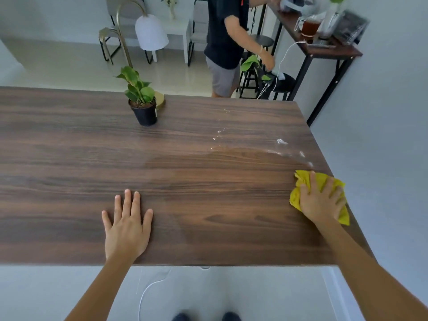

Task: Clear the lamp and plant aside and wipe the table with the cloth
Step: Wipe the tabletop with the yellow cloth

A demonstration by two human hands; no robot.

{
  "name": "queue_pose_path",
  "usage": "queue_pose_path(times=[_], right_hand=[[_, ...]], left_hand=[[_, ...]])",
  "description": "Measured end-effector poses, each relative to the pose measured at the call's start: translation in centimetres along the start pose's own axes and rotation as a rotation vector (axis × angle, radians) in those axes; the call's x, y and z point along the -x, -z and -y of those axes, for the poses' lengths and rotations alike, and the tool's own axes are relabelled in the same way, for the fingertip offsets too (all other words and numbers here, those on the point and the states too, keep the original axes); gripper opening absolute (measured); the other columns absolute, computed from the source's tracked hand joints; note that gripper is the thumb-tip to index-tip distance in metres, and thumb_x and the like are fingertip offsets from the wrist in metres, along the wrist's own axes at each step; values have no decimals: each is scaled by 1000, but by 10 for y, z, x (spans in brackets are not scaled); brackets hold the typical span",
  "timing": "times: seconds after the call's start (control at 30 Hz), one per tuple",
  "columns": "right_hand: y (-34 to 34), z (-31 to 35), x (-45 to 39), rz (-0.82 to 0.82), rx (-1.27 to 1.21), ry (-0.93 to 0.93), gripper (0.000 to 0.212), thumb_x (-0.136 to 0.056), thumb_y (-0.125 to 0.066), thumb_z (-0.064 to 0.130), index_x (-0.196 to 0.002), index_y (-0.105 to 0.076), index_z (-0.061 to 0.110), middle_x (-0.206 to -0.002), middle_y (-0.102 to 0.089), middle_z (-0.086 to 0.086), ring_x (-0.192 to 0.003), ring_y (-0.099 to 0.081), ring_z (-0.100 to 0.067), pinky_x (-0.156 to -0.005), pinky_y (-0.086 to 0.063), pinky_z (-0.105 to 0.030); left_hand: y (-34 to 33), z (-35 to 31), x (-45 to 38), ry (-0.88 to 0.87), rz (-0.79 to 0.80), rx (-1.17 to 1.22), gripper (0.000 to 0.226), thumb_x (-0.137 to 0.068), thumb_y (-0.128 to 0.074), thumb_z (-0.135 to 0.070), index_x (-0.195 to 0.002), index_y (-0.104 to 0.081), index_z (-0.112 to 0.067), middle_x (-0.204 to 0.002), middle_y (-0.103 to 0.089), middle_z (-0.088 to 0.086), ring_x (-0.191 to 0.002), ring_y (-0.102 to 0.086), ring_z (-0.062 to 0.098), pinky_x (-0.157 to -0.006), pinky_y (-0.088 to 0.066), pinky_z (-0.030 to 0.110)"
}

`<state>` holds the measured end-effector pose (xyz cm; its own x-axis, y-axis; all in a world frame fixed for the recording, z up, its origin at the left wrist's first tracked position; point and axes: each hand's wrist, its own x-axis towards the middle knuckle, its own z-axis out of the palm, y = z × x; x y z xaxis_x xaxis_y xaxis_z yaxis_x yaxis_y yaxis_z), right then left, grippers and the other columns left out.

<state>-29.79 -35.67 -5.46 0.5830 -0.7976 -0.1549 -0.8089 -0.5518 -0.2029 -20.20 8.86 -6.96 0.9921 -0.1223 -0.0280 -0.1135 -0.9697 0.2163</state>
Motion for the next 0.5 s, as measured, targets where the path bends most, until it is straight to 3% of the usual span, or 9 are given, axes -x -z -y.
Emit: queue_pose_path(times=[0.07, 0.17, 0.23, 0.3, 0.37, 0.5], right_hand=[[-10, 68, -11, 33, -1, 39, 63, -93, -18, 64, -151, -7, 41, -161, 0, -18, -146, 4, -45, -115, 2, -61], [-47, 165, 43, 96, 56, 397, 61, -93, -21, 63, -150, -6, 46, -162, 1, -15, -146, 5, -43, -116, 3, -59], [-65, 190, 107, 121, 76, 656, 58, -93, -22, 60, -149, -17, 46, -161, -8, -15, -146, -2, -43, -117, -2, -58], [-72, 172, 153, 84, 72, 833, 55, -93, -25, 56, -146, -31, 43, -159, -24, -13, -145, -18, -42, -116, -16, -58], [-69, 116, 171, 47, 112, 884, 52, -96, -26, 54, -145, -34, 40, -157, -31, -6, -143, -28, -35, -115, -25, -54], [-35, -32, 146, -41, 119, 548, 57, -98, -11, 56, -148, -30, 35, -156, -32, -6, -141, -33, -35, -110, -31, -55]], left_hand=[[-1, 0, 0, 1, -2, 5, 64, -96, -16, -51, -151, -10, -20, -161, -5, 0, -148, 3, 22, -117, -3, 54], [-2, 5, -3, 0, 1, -6, 63, -96, -16, -50, -151, -10, -21, -161, -4, 0, -148, 3, 22, -117, -2, 54], [-4, 10, -1, -4, 1, -4, 63, -96, -14, -50, -151, -11, -20, -161, -6, 1, -148, 0, 22, -117, -4, 54], [-6, 13, 1, -21, -16, -11, 64, -95, -15, -50, -151, -14, -20, -161, -9, 2, -148, -3, 23, -116, -6, 54], [-6, 13, 0, -27, -12, -15, 61, -97, -19, -48, -151, -15, -19, -161, -10, 3, -148, -4, 24, -115, -7, 55], [-5, 7, 0, -36, -3, -3, 60, -97, -23, -46, -151, -15, -19, -161, -10, 3, -148, -4, 25, -115, -6, 55]])
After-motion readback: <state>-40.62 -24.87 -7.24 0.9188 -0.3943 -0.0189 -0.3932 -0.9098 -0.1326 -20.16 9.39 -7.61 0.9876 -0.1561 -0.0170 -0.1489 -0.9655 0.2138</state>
